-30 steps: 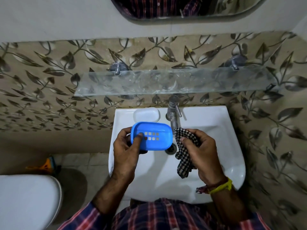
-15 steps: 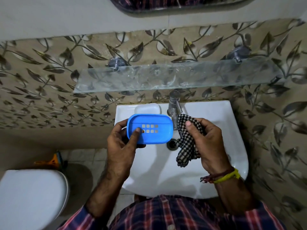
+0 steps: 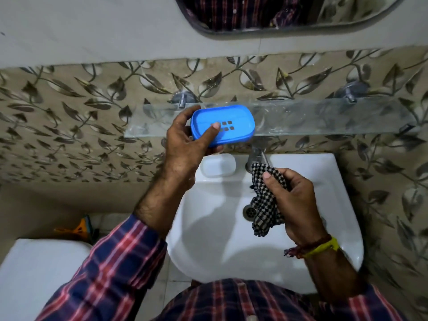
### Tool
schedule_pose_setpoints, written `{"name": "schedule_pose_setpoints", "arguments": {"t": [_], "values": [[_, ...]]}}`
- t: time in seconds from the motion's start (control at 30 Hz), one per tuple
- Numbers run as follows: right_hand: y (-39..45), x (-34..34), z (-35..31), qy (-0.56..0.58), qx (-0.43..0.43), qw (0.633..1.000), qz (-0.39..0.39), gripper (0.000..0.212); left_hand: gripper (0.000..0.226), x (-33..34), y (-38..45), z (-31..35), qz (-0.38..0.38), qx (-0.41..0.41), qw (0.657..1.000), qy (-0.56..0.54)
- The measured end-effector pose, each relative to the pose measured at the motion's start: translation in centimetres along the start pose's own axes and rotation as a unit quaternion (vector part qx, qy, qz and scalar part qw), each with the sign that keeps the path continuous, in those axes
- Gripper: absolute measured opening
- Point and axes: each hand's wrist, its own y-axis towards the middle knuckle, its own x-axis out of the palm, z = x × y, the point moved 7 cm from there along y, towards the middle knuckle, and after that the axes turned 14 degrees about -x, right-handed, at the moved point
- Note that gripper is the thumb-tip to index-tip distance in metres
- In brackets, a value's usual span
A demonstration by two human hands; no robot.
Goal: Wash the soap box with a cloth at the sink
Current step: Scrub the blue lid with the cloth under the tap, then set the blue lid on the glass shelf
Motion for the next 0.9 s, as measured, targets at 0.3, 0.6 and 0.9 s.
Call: {"name": "schedule_pose_setpoints", "arguments": {"t": [0.3,0.6,0.9], "values": [[1.9,-0.6,-1.7,-0.020,-0.054,0.998,0.034,0.009,0.079,3.2,3.1,1.4,-0.068,0.060,0.975,0.200],[0.9,-1.7,0.2,-0.007,-0.025,0.997,0.072,0.004,0.095,5.8,4.9,3.1,-0.008,0.202,0.805,0.558],[1.0,-1.7,0.1,-0.007,-0.030,0.997,0.069,0.004,0.107,4.4,2.8,3.1,0.033,0.210,0.868,0.450]]}}
